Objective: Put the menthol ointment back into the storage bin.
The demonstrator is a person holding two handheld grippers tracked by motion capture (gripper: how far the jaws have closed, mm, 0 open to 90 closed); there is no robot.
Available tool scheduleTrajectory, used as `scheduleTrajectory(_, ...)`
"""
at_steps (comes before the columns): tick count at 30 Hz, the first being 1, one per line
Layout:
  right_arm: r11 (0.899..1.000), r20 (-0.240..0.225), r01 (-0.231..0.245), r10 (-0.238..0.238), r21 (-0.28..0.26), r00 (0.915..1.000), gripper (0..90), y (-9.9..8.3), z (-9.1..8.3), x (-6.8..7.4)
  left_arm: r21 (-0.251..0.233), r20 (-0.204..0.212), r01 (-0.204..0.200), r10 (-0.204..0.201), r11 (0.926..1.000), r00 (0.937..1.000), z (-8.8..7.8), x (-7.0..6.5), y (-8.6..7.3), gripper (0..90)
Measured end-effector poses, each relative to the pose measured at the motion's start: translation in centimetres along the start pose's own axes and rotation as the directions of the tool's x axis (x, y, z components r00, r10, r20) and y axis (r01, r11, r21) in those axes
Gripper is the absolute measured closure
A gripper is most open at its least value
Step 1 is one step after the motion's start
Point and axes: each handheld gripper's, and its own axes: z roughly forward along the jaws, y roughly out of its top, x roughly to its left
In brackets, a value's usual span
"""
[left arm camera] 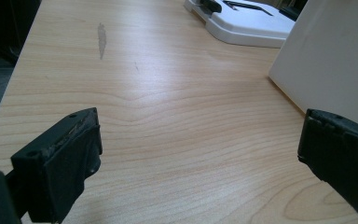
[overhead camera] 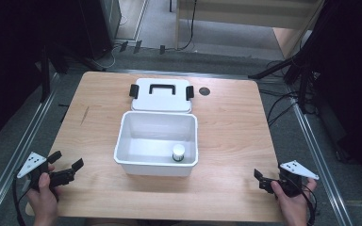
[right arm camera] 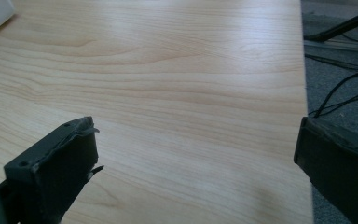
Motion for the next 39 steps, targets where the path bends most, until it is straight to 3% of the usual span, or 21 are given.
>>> scheduleTrajectory(15, 0.995, 0.015, -0.062, 0.064, -0.072, 0.9979, 0.3, -1.5, -0.6, -1.0, 0.008, 0.004, -0.010, 0.010, 0.9999, 0.9999, 0.0, -0.1, 0.0, 0.1)
scheduleTrajectory(19, 0.991, -0.006, -0.085, 0.085, -0.100, 0.9964, 0.3, -1.7, -0.8, -1.1, 0.019, 0.005, -0.017, 0.017, 0.9997, 0.9998, 0.2, -0.1, 0.1, 0.0)
scheduleTrajectory(23, 0.992, 0.005, -0.051, 0.052, -0.118, 0.9986, 0.3, -1.7, -0.9, -0.7, 0.029, 0.005, -0.027, 0.027, 0.9992, 0.9996, 0.3, -0.3, 0.1, 0.1)
scheduleTrajectory(25, 0.991, -0.004, -0.053, 0.052, -0.122, 0.9986, 0.3, -1.7, -0.9, -0.8, 0.024, -0.003, -0.037, 0.037, 0.9990, 0.9993, 0.2, -0.3, 0.0, 0.1)
scheduleTrajectory(31, 0.980, -0.050, -0.129, 0.123, -0.152, 0.9912, 0.4, -1.8, -1.0, -1.6, -0.027, -0.054, -0.025, 0.024, 0.9993, 0.9983, -0.5, -0.4, -0.3, 0.1)
scheduleTrajectory(35, 0.979, -0.038, -0.130, 0.126, -0.158, 0.9913, 0.4, -1.8, -1.0, -1.6, -0.027, -0.061, -0.052, 0.050, 0.9983, 0.9969, -0.5, -0.7, -0.3, 0.1)
scheduleTrajectory(39, 0.981, -0.015, -0.118, 0.117, -0.152, 0.9930, 0.4, -1.7, -1.0, -1.3, -0.029, -0.055, -0.042, 0.041, 0.9987, 0.9977, -0.5, -0.6, -0.3, 0.1)
